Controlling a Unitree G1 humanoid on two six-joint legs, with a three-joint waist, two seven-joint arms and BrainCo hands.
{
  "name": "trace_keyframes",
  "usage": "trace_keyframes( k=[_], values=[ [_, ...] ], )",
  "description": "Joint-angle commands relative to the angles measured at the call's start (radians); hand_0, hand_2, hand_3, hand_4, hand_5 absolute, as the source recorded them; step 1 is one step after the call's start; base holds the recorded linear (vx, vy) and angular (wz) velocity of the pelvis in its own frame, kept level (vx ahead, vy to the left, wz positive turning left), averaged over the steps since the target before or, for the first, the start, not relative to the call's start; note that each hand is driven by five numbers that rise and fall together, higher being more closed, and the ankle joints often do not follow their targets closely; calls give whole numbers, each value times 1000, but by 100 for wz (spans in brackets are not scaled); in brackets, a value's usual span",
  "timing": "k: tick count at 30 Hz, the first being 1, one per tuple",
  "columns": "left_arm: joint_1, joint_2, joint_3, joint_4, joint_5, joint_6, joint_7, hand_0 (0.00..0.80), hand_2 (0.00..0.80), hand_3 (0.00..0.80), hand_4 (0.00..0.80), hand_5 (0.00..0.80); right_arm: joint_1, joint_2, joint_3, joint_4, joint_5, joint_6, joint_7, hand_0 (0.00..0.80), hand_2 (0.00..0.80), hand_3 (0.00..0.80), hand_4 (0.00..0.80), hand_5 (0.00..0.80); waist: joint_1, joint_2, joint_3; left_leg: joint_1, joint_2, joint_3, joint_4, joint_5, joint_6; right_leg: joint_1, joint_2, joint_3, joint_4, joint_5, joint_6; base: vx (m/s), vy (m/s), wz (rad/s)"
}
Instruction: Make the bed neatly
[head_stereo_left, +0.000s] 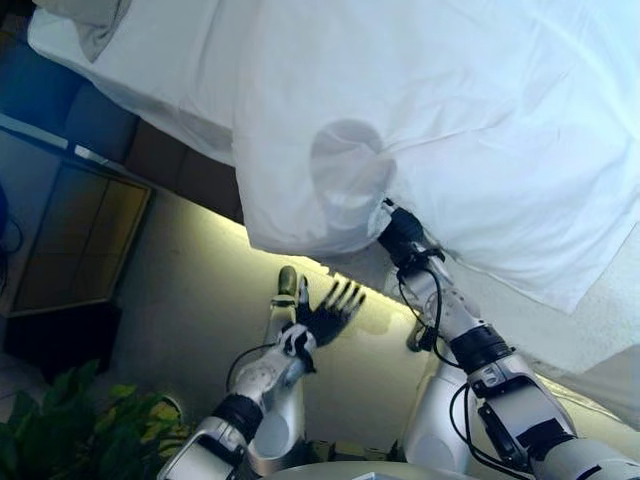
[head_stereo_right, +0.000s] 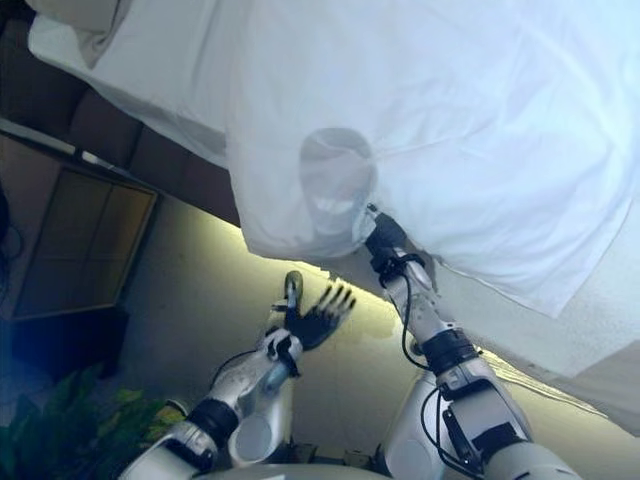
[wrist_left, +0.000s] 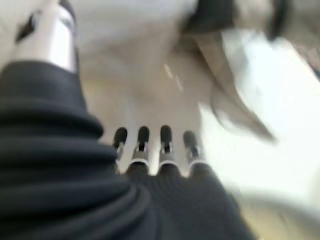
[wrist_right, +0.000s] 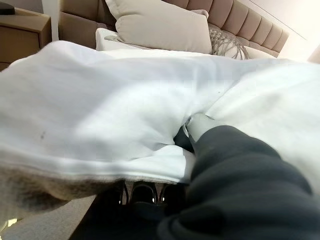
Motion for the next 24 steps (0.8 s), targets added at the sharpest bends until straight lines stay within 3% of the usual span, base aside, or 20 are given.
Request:
trace_keyframes(
  k=[1,4,5,6,8,10,11,24],
  values=[
    [-49,-9,-26,-25,-29,-128,-16,0,0,0,0,0,-78,66,-17,-110,31,-52,67,800,800,800,800,800,7,-57,-11,-41,15,-15,44,42,52,26,-55,79,-170,232,117,8,1,-4],
    [-96,-25,0,-58,-29,-308,32,0,0,0,0,0,-72,80,-3,-114,26,-55,84,800,800,800,800,800,-6,-75,-12,-49,26,-8,48,46,51,23,-41,86,-181,236,114,15,34,-5],
    [-102,-27,11,-66,-29,-339,40,0,0,0,0,0,-70,82,-3,-118,24,-51,86,800,800,800,800,800,-8,-77,-13,-50,27,-6,52,45,51,22,-38,89,-181,236,114,-54,57,-8],
    [-111,-30,26,-71,-29,-367,39,0,0,0,0,0,-69,85,-3,-124,22,-49,85,800,800,800,800,800,-12,-82,-12,-59,23,-4,36,82,55,17,-36,88,-203,272,104,-50,53,-7],
    [-126,-43,61,-84,-29,-411,16,0,0,0,0,0,-61,98,1,-134,10,-46,91,800,800,800,800,800,-18,-90,-10,-63,27,2,44,79,58,14,-28,94,-199,270,100,-16,54,-8],
    [-142,-44,77,-103,-29,-437,5,0,0,0,0,0,-54,100,5,-143,9,-43,99,800,800,800,800,800,-22,-96,-8,-66,33,8,48,79,59,12,-23,96,-194,268,97,56,43,-13],
    [-145,-46,82,-106,-29,-441,6,0,0,0,0,0,-53,100,6,-145,9,-39,100,800,800,800,800,800,-24,-97,-10,-60,38,9,66,43,55,17,-22,100,-172,232,105,99,33,-10],
    [-181,-63,131,-120,-29,-468,-59,0,0,0,0,0,-51,95,4,-166,3,-29,102,800,800,800,800,800,-35,-124,-3,-89,58,26,107,31,57,7,-7,101,-160,222,89,12,12,-5]
  ],
)
